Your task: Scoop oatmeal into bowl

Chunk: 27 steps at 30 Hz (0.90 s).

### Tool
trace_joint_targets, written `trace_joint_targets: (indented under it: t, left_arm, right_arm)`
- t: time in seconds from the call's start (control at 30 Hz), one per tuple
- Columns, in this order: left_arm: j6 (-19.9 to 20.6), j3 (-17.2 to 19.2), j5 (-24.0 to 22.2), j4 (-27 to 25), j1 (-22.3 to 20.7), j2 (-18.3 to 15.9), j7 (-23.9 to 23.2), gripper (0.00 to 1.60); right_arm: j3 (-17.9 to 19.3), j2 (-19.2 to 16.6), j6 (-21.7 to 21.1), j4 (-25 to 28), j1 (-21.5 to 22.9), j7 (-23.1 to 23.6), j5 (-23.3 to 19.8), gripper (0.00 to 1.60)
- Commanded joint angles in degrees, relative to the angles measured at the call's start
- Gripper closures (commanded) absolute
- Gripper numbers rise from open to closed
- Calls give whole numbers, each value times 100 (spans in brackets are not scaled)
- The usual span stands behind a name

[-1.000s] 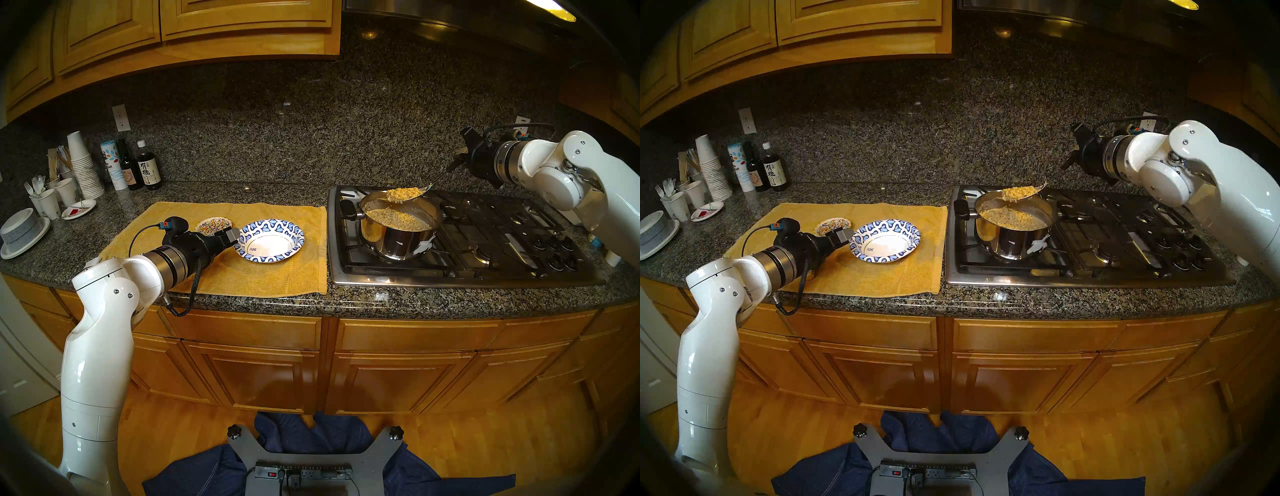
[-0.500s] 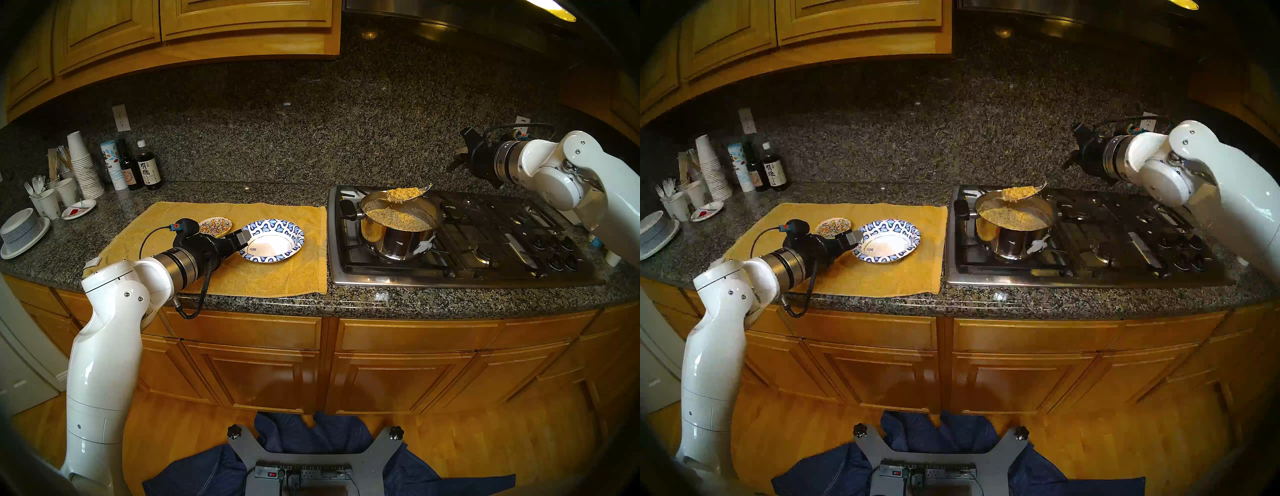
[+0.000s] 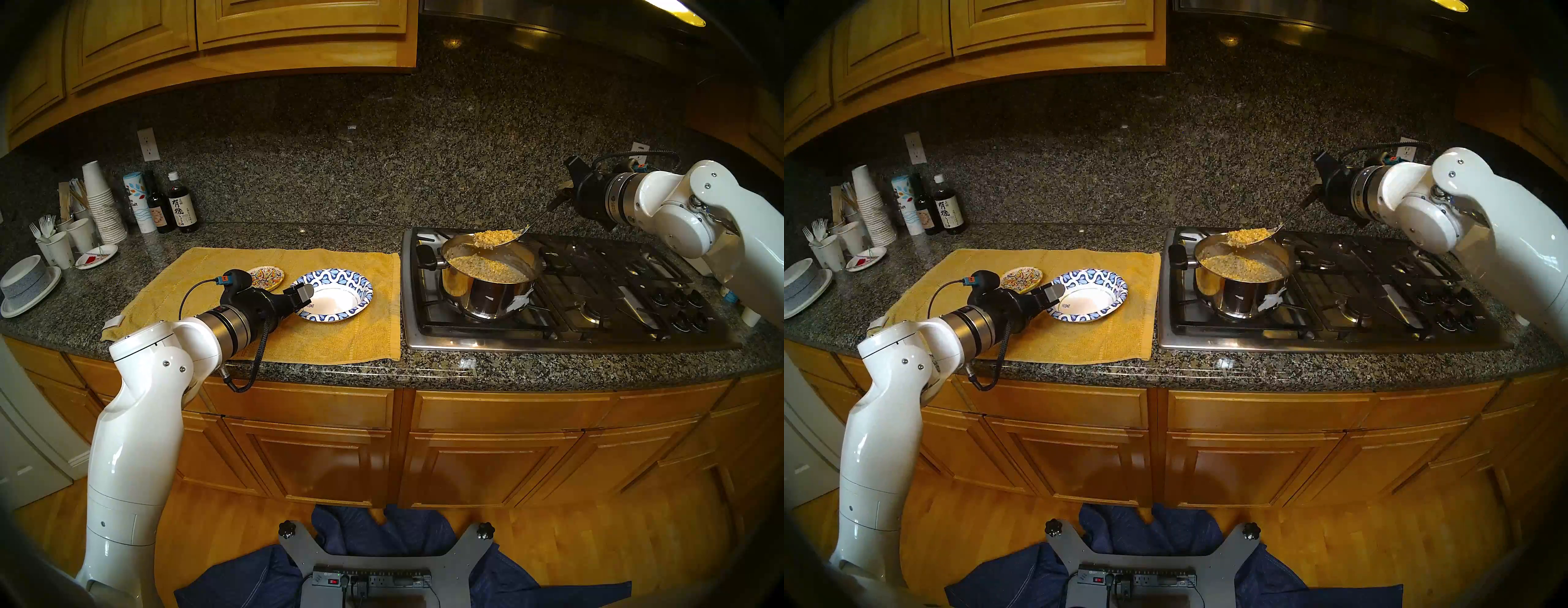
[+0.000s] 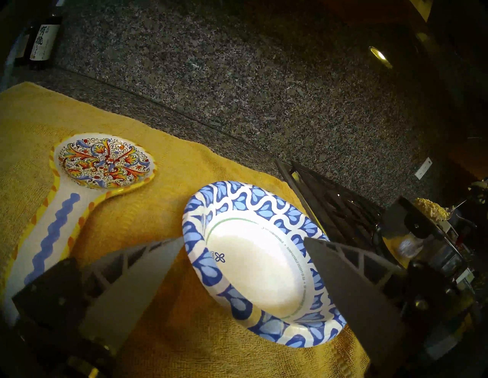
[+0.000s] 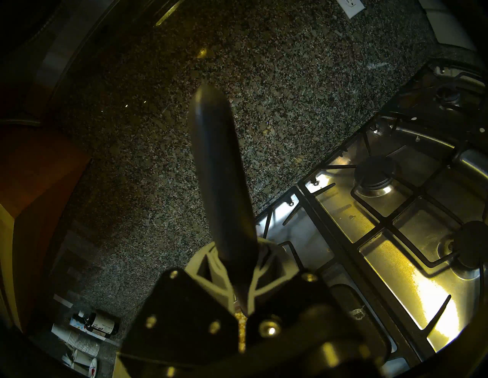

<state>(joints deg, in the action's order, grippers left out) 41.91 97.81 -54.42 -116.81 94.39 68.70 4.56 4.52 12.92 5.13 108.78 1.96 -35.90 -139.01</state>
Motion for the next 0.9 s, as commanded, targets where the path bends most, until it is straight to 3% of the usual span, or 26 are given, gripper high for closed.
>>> trace_joint_targets:
  t: [0.0,0.87]
  left_arm:
    - [-140,-30,44,-83,-216,-6,-77,0]
    - [-239,-125,243,-75,-236,52,-163,0]
  right_arm:
    - [225,4,50,14,237,99,49,160]
    - [224,4,50,14,237,98,49,160]
